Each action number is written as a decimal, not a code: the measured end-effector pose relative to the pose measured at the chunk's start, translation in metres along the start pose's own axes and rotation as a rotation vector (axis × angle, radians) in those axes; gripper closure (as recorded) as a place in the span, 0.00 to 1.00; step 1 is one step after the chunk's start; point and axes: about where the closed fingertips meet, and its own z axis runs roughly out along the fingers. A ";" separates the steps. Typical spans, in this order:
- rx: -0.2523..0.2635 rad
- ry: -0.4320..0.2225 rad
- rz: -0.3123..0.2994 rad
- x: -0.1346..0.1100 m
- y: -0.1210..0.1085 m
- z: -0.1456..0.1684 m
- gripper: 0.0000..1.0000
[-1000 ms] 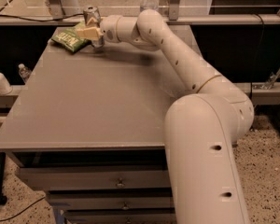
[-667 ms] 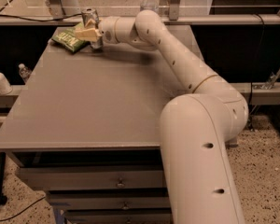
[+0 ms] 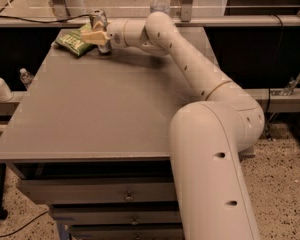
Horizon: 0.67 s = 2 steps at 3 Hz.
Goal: Move redbull can near green jalapeno chip bag
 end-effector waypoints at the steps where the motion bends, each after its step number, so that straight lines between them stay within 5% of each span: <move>1: 0.003 -0.005 0.011 0.002 -0.001 0.001 0.60; 2: 0.004 -0.011 0.016 0.003 -0.002 0.001 0.38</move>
Offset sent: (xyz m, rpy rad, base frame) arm 0.0055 -0.0088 -0.0012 0.0260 0.0092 -0.0191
